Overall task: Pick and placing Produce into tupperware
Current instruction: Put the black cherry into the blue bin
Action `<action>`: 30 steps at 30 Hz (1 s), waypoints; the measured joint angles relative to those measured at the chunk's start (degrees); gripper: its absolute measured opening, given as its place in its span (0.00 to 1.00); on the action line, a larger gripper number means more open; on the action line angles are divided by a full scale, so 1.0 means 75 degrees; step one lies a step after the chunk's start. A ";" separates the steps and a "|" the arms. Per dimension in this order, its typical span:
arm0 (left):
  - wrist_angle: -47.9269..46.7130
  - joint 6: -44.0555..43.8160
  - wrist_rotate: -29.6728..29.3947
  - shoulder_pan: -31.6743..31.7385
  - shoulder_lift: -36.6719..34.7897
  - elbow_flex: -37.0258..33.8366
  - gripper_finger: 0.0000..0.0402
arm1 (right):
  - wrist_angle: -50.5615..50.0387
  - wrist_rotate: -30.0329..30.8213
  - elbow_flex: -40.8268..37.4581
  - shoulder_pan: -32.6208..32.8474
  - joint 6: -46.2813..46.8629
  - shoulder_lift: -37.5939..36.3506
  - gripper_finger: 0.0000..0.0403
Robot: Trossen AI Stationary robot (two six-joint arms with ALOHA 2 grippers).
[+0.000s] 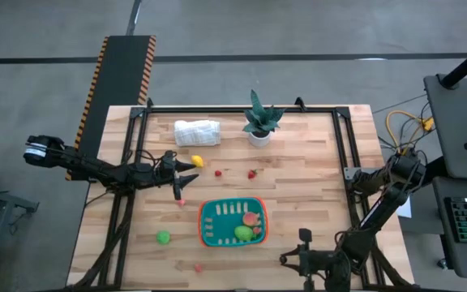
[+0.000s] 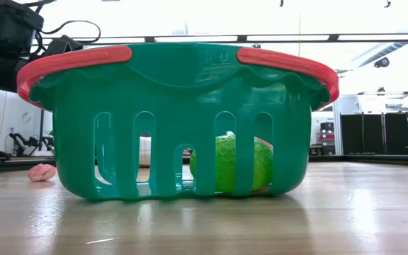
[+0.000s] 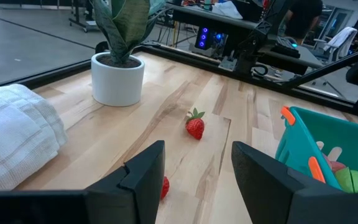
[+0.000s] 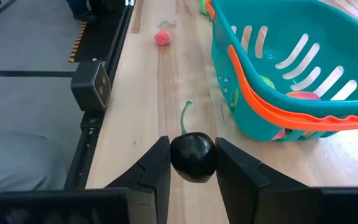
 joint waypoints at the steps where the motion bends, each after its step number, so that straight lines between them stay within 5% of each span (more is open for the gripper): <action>1: 0.0000 0.0001 0.0000 0.0000 0.0000 0.0000 0.43 | 0.0010 0.0006 0.0000 -0.0028 -0.0083 0.0000 0.24; 30: 0.0008 0.0017 -0.0003 -0.0002 0.0000 0.0000 0.43 | 0.1631 -0.0358 0.0000 -0.2043 -0.3151 0.0001 0.24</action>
